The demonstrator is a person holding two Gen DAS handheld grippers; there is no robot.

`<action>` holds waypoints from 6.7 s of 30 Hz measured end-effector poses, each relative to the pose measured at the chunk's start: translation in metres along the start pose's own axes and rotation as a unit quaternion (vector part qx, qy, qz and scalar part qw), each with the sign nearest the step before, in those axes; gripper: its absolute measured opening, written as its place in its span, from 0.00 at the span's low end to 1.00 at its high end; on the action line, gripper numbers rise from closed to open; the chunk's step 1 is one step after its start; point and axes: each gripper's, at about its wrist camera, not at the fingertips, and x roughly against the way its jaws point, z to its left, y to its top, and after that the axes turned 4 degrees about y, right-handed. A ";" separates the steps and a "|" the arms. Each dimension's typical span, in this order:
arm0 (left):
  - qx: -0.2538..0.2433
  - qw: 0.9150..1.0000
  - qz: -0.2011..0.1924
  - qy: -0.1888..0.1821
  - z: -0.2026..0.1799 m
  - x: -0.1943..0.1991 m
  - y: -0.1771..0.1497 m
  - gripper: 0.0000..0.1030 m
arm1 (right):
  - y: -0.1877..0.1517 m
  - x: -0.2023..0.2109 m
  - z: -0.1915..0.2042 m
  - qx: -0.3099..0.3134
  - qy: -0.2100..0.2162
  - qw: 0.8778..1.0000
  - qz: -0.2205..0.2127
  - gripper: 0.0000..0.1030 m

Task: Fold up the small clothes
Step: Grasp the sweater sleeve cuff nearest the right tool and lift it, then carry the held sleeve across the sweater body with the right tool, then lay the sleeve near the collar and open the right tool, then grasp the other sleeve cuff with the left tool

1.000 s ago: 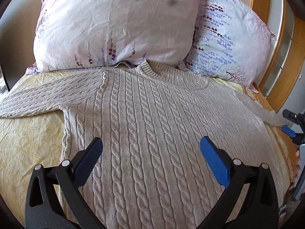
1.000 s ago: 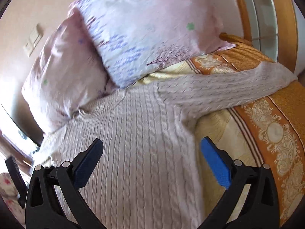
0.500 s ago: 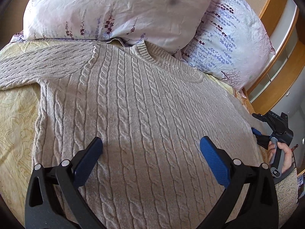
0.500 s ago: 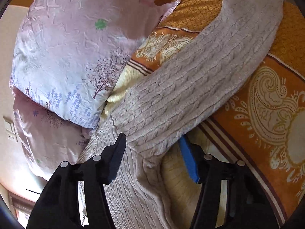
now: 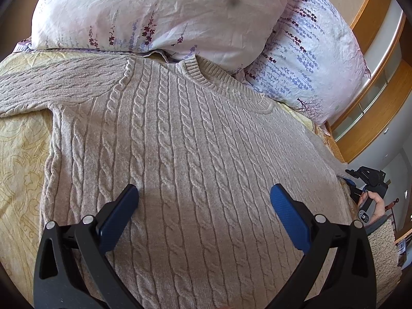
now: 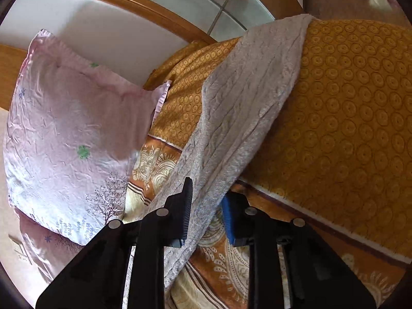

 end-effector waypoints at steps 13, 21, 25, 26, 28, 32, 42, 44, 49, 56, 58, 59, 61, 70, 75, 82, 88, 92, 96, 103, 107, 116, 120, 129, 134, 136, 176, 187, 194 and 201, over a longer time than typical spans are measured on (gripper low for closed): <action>0.001 1.000 0.000 -0.001 0.002 -0.001 0.000 0.98 | 0.002 0.016 0.025 0.067 0.054 0.996 -0.035 0.10; 0.004 1.000 -0.002 -0.005 0.002 -0.001 0.000 0.98 | -0.021 0.030 0.087 0.157 0.144 0.977 -0.011 0.10; 0.006 1.000 -0.002 -0.007 0.003 0.000 -0.001 0.98 | -0.061 0.026 0.119 0.203 0.194 0.959 0.040 0.10; 0.007 1.000 -0.003 -0.007 0.003 0.000 -0.001 0.98 | -0.075 0.022 0.126 0.215 0.202 0.954 0.060 0.10; 0.008 1.000 -0.003 -0.009 0.003 0.000 -0.001 0.98 | -0.108 0.012 0.138 0.238 0.212 0.942 0.104 0.10; 0.012 1.000 -0.005 -0.014 0.005 0.002 -0.002 0.98 | -0.175 -0.020 0.146 0.279 0.187 0.922 0.193 0.10; 0.020 1.000 -0.007 -0.020 0.005 0.005 -0.003 0.98 | -0.227 -0.047 0.145 0.300 0.122 0.909 0.262 0.18; 0.020 1.000 -0.008 -0.021 0.005 0.005 -0.003 0.98 | -0.222 -0.046 0.142 0.279 0.124 0.916 0.261 0.37; 0.026 0.999 -0.009 -0.027 0.006 0.007 -0.003 0.98 | -0.182 -0.031 0.130 0.226 0.128 0.943 0.208 0.52; 0.034 0.999 -0.013 -0.034 0.006 0.009 -0.004 0.98 | -0.112 -0.019 0.082 0.094 0.119 0.977 0.151 0.50; 0.035 0.999 -0.013 -0.035 0.006 0.009 -0.004 0.98 | -0.099 -0.018 0.077 0.083 0.100 0.983 0.127 0.50; 0.035 0.999 -0.013 -0.035 0.005 0.009 -0.004 0.98 | -0.095 -0.018 0.074 0.078 0.093 0.986 0.117 0.50; 0.035 0.999 -0.013 -0.035 0.006 0.009 -0.004 0.98 | -0.085 -0.020 0.066 0.066 0.080 0.989 0.103 0.47; 0.036 0.999 -0.013 -0.036 0.006 0.010 -0.004 0.98 | -0.083 -0.030 0.074 0.047 0.105 0.987 0.113 0.11; 0.036 0.999 -0.013 -0.036 0.006 0.010 -0.005 0.98 | -0.123 -0.034 0.126 0.072 0.201 0.961 0.177 0.11; 0.043 0.998 -0.016 -0.041 0.007 0.012 -0.006 0.98 | -0.231 -0.072 0.189 0.156 0.237 0.911 0.300 0.11; 0.060 0.996 -0.023 -0.060 0.012 0.013 -0.006 0.98 | -0.315 -0.107 0.202 0.201 0.200 0.880 0.380 0.11; 0.063 0.996 -0.024 -0.065 0.013 0.012 -0.006 0.98 | -0.347 -0.112 0.211 0.240 0.183 0.865 0.401 0.11; 0.067 0.995 -0.026 -0.070 0.015 0.013 -0.007 0.98 | -0.362 -0.089 0.232 0.381 0.149 0.840 0.355 0.12; 0.071 0.994 -0.028 -0.076 0.016 0.013 -0.007 0.98 | -0.365 -0.062 0.248 0.485 0.156 0.807 0.298 0.22; 0.072 0.994 -0.028 -0.078 0.018 0.014 -0.009 0.98 | -0.383 -0.064 0.256 0.566 0.137 0.767 0.271 0.47; 0.073 0.994 -0.028 -0.080 0.018 0.014 -0.009 0.98 | -0.410 -0.073 0.271 0.655 0.094 0.714 0.230 0.23; 0.074 0.994 -0.028 -0.080 0.017 0.015 -0.009 0.98 | -0.416 -0.056 0.272 0.648 0.139 0.706 0.248 0.23; 0.077 0.993 -0.029 -0.081 0.016 0.016 -0.011 0.98 | -0.423 -0.102 0.267 0.662 0.062 0.708 0.238 0.22; 0.077 0.993 -0.029 -0.082 0.016 0.016 -0.011 0.98 | -0.442 -0.114 0.273 0.685 0.029 0.696 0.216 0.20; 0.078 0.993 -0.029 -0.082 0.016 0.016 -0.011 0.98 | -0.444 -0.119 0.278 0.687 0.021 0.696 0.210 0.16; 0.183 0.965 -0.057 -0.180 0.094 0.062 0.006 0.98 | -0.322 -0.040 0.196 0.364 0.254 0.825 0.350 0.93; 0.310 0.950 -0.044 0.001 0.211 0.077 0.030 0.97 | -0.312 -0.022 0.187 0.419 0.237 0.832 0.276 0.99; 0.385 0.919 -0.065 0.044 0.257 0.080 0.035 0.71 | -0.299 -0.037 0.178 0.360 0.241 0.845 0.313 0.99; 0.449 0.886 -0.080 0.083 0.288 0.079 0.036 0.26 | -0.302 -0.022 0.187 0.394 0.255 0.833 0.292 0.99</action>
